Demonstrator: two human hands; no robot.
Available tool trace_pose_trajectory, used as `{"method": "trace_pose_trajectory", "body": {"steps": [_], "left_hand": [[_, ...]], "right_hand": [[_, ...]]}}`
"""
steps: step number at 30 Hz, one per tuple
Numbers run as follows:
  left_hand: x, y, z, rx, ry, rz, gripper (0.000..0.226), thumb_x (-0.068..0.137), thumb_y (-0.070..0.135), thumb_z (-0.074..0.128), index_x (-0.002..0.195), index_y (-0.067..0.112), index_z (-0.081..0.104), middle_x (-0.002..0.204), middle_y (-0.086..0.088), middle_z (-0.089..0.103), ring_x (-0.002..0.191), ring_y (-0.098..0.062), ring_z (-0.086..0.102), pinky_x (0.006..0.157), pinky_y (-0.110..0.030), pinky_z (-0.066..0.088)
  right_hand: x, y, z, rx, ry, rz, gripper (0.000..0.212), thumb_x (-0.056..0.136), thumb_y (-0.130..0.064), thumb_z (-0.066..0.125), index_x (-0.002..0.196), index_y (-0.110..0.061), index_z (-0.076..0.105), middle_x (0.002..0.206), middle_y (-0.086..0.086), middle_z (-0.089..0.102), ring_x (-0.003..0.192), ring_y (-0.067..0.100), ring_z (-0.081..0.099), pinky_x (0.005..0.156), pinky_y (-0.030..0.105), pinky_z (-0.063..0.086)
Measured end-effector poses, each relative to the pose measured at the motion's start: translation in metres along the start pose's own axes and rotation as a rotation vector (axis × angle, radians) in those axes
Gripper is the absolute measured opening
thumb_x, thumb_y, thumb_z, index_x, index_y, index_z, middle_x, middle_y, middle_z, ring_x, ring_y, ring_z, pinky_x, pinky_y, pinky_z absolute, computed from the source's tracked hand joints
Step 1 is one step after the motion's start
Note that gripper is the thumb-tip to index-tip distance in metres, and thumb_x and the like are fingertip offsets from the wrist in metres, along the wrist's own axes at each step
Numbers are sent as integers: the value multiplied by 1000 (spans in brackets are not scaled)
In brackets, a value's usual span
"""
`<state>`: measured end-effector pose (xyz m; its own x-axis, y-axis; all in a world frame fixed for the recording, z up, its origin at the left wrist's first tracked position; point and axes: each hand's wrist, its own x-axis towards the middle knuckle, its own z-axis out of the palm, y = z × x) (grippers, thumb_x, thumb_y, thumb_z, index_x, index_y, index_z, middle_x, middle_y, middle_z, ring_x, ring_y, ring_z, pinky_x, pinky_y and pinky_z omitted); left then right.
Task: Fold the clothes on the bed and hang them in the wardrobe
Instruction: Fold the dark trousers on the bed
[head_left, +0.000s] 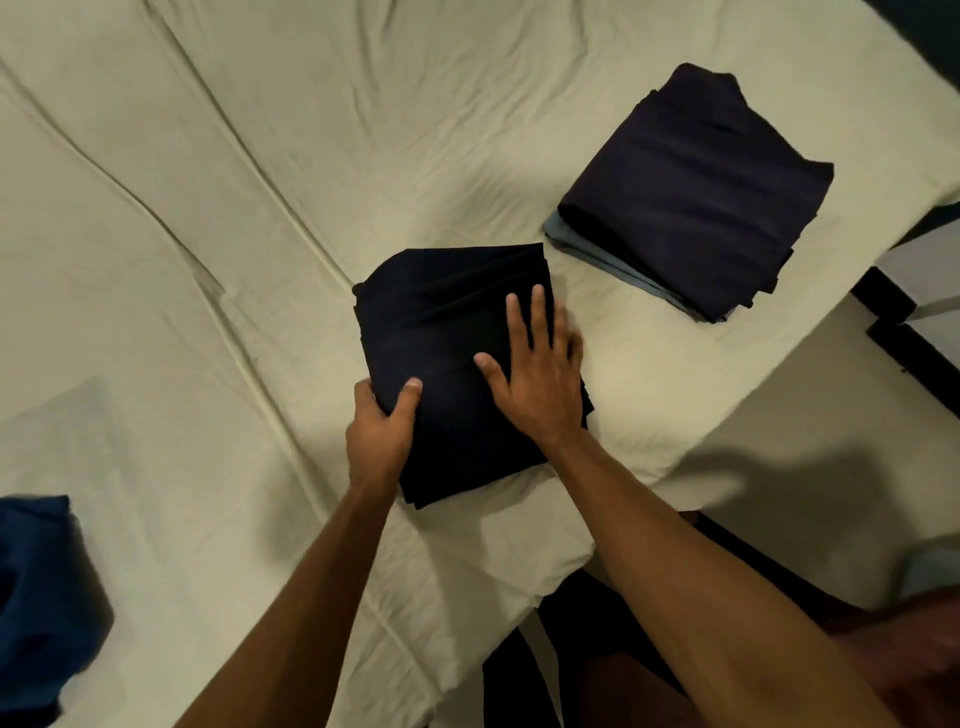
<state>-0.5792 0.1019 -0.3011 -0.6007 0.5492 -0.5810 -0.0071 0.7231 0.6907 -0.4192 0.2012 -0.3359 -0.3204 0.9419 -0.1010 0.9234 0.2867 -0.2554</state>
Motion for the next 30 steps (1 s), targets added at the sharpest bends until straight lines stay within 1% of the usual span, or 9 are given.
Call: {"method": "trace_pose_trajectory", "body": {"steps": [3,5,9,12,14,18,23,27,30], "left_hand": [[0,1,-8,-223,-165,-82,54,90,42,70,134,23,46,123,7,61,114,-18,61,98,-38,52],[1,4,-12,-308,-242,-77,57,89,36,72,138,22,46,126,6,63,113,-16,63,92,-32,54],[-5,20,-22,-367,-274,-29,49,91,26,70,136,19,51,123,1,68,105,-17,69,79,-27,57],[-13,31,-34,-334,-323,30,45,92,24,69,134,22,54,119,3,69,99,-13,71,73,-24,58],[-18,40,-40,-295,-358,62,47,91,25,70,135,24,53,120,4,70,103,-15,70,77,-28,58],[-28,71,-38,-217,-418,134,47,91,24,70,134,27,53,120,6,69,104,-13,70,82,-32,57],[-16,158,11,-89,-515,342,41,88,27,74,125,25,56,116,6,69,103,-11,69,84,-29,56],[8,248,72,28,-616,472,41,87,30,75,123,25,55,110,0,70,95,-14,71,78,-30,57],[31,298,117,74,-670,510,48,86,33,77,127,27,53,112,-5,71,96,-20,72,84,-35,59]], "right_hand": [[8,0,-19,195,44,245,83,97,-62,41,157,-12,13,156,17,30,135,36,39,103,49,42],[16,4,-34,356,-16,374,80,94,-57,52,153,-10,24,145,15,41,124,33,50,95,42,45],[19,24,-61,839,-270,560,65,84,-51,71,135,-15,48,126,0,58,109,20,60,94,35,51],[10,35,-80,1257,-509,691,49,83,-39,76,122,-12,60,113,6,71,97,21,70,77,33,58],[0,43,-84,1390,-567,708,45,83,-34,77,120,-11,65,108,9,74,96,24,73,78,34,59],[-17,56,-93,1535,-397,693,44,85,-28,76,124,-13,63,114,9,73,101,24,71,87,37,58],[-3,97,-137,1703,-48,592,46,88,-23,73,132,-15,58,121,6,70,111,24,68,93,37,55],[34,140,-177,1692,191,560,49,91,-27,71,136,-17,56,125,5,68,114,23,66,95,38,55],[68,172,-194,1657,316,600,45,92,-29,69,135,-18,58,122,2,69,110,20,68,91,36,57]]}}
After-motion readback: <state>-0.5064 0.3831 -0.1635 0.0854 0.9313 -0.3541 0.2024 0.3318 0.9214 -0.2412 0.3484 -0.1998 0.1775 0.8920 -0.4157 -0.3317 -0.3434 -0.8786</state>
